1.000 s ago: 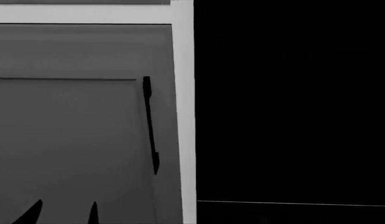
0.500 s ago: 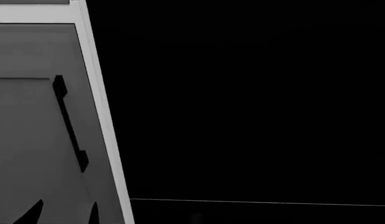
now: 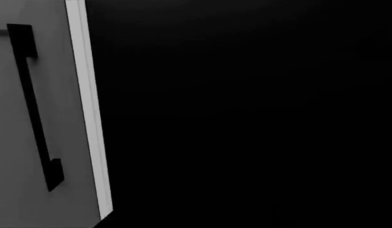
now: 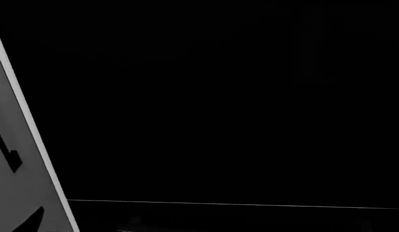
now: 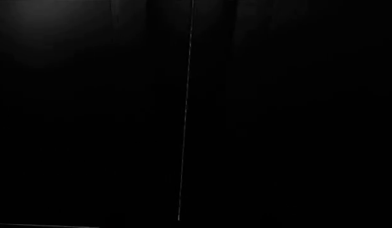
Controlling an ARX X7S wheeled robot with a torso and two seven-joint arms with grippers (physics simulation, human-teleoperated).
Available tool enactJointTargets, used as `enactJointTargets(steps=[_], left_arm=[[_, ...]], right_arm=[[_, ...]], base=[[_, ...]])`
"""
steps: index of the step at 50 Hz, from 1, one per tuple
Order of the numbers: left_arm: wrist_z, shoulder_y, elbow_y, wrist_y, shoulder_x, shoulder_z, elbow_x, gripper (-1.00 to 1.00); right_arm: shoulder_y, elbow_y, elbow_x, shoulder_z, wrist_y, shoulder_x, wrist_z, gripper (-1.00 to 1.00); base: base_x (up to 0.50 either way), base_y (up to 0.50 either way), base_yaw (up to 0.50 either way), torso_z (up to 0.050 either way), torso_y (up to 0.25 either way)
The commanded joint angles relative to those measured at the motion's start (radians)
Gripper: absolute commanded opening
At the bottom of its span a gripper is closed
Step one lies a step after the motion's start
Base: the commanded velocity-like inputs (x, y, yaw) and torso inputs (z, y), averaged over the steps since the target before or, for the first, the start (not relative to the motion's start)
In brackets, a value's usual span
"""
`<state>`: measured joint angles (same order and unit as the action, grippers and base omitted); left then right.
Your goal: Navigate to the stove.
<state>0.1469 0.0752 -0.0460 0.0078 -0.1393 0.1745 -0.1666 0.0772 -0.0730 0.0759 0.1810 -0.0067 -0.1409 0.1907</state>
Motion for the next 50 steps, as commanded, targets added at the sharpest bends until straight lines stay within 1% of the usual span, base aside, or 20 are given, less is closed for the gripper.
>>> enactJointTargets(steps=[1, 50], left_arm=[[0.009, -0.001, 0.005, 0.000, -0.007, 0.006, -0.009, 1.00], [0.038, -0.001, 0.010, 0.006, -0.033, 0.035, -0.034, 1.00]], right_arm=[[0.001, -0.001, 0.006, 0.009, -0.002, -0.006, 0.009, 1.00], [0.006, 0.000, 0.030, 0.039, 0.001, -0.029, 0.040, 1.00]], base=[[-0.04, -0.50, 0.00, 0.000, 0.000], [-0.12, -0.50, 0.00, 0.000, 0.000]])
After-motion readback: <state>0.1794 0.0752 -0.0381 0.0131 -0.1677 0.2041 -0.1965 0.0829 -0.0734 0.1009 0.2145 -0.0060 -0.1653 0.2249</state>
